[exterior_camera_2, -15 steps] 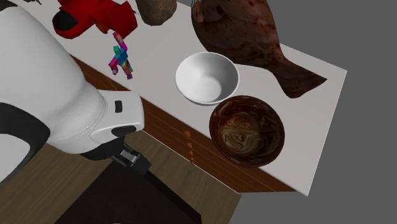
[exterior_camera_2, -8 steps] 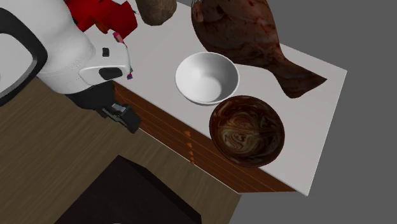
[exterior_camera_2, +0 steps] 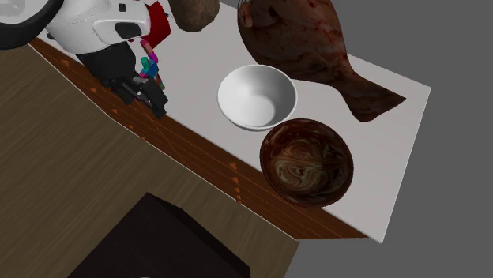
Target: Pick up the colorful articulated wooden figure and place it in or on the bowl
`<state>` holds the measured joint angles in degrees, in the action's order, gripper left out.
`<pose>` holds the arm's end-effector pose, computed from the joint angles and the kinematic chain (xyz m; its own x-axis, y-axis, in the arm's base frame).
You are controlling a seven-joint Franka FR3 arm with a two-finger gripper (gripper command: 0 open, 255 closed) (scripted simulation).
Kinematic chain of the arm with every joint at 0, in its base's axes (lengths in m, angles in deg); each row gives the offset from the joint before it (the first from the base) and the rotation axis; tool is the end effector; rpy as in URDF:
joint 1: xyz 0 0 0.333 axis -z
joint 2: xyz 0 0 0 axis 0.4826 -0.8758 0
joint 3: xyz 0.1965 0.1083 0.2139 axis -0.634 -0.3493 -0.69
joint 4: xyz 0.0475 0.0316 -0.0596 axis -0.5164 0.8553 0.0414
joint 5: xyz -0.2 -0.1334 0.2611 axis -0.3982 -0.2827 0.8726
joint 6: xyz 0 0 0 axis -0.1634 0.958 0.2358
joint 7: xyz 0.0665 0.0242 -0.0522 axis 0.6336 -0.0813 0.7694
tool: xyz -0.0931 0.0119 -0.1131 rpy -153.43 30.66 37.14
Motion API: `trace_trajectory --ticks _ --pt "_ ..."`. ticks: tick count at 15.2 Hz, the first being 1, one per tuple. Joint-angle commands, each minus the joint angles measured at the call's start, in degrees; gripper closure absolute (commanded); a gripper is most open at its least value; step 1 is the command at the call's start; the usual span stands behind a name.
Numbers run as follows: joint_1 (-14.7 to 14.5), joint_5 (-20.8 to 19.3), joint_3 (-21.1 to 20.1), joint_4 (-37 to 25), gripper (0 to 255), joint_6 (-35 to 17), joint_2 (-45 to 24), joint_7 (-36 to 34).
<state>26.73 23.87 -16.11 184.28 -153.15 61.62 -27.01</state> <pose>0.3931 0.1704 0.5547 0.9859 0.1532 -0.0671 0.1597 -0.9815 0.1054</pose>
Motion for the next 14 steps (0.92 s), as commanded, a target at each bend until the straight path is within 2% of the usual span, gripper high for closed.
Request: trace_trajectory --ticks 1,8,14 --pt "-0.4 -1.1 -1.9 -5.0 0 0.7 -4.4 -2.6" --pt "-4.1 -8.1 -7.2 -24.8 0 5.4 -21.1 -11.4" --pt "-3.5 -7.3 -6.7 -18.0 0 0.2 -19.2 -11.0"
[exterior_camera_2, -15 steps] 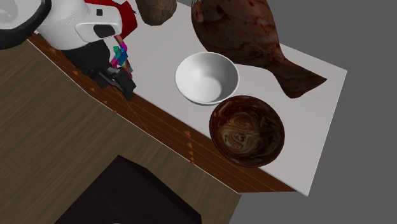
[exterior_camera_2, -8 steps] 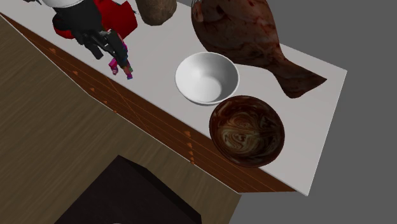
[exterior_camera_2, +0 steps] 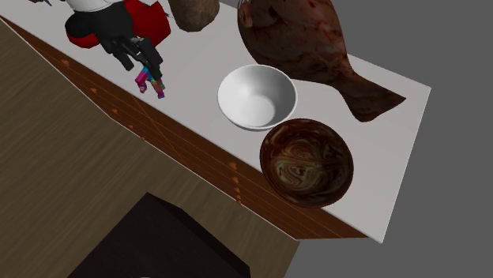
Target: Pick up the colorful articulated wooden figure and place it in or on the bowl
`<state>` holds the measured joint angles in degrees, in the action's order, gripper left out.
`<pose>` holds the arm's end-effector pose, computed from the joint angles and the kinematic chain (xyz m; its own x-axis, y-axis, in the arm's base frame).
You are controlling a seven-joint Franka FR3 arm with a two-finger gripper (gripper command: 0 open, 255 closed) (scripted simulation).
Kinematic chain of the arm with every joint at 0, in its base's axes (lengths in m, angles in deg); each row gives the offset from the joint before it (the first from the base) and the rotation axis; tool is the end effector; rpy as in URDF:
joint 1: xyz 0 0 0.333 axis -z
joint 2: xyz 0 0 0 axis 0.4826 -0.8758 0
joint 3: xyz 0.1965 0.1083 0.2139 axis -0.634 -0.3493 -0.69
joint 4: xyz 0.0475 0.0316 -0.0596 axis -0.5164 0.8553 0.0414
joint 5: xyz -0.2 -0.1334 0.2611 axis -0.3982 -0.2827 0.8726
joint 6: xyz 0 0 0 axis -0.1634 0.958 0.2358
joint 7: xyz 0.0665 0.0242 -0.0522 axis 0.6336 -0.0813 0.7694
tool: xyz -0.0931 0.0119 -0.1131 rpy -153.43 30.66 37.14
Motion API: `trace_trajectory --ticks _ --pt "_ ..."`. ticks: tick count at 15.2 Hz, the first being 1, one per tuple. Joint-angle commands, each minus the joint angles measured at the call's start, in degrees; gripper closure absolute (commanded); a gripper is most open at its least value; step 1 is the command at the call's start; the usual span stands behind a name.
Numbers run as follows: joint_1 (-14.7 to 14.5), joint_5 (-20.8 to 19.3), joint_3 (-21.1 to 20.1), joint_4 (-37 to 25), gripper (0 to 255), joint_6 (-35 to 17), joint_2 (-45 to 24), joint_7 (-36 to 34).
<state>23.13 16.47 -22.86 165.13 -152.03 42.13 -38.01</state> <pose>0.4617 0.2551 0.5445 0.9861 0.1598 -0.0457 0.1644 -0.9783 0.1258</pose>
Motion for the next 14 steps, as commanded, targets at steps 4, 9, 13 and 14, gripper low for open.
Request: trace_trajectory --ticks 4,9,13,14 --pt "0.2 0.3 0.2 2.8 0 -2.2 0.7 0.1" --pt "0.2 0.3 0.2 2.8 0 -2.2 0.7 0.1" --pt "0.2 0.3 0.2 2.8 255 -2.2 0.7 0.1" --pt "0.2 0.3 0.2 2.8 255 -2.2 0.7 0.1"
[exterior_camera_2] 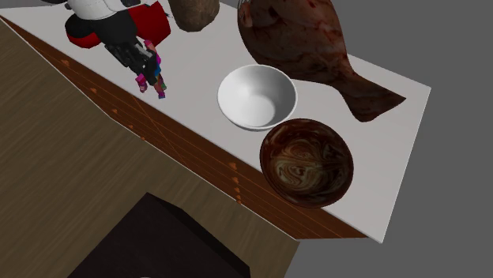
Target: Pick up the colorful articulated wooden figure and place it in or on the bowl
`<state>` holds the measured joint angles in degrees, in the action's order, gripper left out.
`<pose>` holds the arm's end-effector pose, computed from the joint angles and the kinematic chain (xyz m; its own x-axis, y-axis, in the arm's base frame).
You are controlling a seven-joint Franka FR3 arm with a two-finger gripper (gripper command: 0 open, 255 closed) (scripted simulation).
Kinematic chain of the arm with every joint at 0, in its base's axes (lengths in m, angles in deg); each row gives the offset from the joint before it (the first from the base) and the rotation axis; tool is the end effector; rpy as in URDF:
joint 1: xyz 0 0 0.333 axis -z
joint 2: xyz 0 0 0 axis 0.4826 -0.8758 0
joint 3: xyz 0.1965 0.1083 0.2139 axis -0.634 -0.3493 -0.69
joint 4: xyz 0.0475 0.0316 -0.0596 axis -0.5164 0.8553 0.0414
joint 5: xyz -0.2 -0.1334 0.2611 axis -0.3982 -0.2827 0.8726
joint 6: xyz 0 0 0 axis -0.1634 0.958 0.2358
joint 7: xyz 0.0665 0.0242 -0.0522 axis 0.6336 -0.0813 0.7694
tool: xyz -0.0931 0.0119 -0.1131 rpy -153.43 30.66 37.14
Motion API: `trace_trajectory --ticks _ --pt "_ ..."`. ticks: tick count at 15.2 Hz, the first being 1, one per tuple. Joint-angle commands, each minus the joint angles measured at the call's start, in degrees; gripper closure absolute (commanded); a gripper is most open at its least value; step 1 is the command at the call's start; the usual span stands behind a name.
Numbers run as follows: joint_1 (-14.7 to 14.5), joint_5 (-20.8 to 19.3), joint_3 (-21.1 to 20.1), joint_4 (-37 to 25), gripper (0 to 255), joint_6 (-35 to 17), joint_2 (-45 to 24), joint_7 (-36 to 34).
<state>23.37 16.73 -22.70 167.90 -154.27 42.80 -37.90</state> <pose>0.4613 0.2537 0.5324 0.9861 0.1597 -0.0449 0.1642 -0.9784 0.1257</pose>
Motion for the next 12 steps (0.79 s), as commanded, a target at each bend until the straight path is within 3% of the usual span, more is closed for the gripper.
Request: trace_trajectory --ticks 1,6,12 --pt "0.0 0.0 0.0 0.0 255 0.0 0.0 0.0" --pt "0.0 0.0 0.0 0.0 255 0.0 0.0 0.0" --pt "-0.3 -0.4 -0.2 -5.9 255 4.9 -1.1 0.1"
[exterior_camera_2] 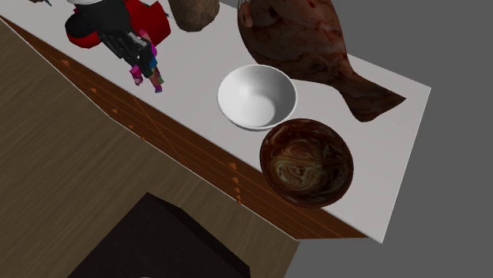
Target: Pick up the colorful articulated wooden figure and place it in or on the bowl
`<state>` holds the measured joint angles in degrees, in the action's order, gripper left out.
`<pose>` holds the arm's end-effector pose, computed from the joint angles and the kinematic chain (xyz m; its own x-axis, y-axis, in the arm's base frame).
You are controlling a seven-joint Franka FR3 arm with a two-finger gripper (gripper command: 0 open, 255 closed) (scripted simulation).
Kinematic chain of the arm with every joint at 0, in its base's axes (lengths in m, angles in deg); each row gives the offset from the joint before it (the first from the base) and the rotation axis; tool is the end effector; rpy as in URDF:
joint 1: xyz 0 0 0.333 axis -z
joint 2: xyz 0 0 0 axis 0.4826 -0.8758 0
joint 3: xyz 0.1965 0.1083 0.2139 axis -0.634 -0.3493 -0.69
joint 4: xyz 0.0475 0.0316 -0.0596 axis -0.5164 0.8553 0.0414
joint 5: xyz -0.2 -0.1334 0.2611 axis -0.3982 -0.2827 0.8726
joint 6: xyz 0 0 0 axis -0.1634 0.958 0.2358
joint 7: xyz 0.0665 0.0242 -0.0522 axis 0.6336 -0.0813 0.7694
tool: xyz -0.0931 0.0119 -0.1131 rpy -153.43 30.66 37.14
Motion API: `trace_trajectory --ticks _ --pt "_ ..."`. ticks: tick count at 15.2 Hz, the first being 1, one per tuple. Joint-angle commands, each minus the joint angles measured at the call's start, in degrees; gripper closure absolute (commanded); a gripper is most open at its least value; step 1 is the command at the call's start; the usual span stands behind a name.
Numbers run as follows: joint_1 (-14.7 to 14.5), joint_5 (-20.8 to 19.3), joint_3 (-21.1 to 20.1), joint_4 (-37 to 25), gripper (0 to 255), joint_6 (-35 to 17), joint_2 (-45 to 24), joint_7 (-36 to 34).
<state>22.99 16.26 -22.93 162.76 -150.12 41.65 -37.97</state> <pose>0.4619 0.2549 0.5555 0.9861 0.1597 -0.0451 0.1642 -0.9784 0.1256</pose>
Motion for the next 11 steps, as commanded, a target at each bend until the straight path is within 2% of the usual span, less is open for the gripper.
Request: trace_trajectory --ticks 1,11 --pt "0.0 -0.1 0.0 -1.8 255 1.7 -0.2 0.2" --pt "-1.4 -1.9 -0.6 -14.3 255 10.9 -3.9 0.0"
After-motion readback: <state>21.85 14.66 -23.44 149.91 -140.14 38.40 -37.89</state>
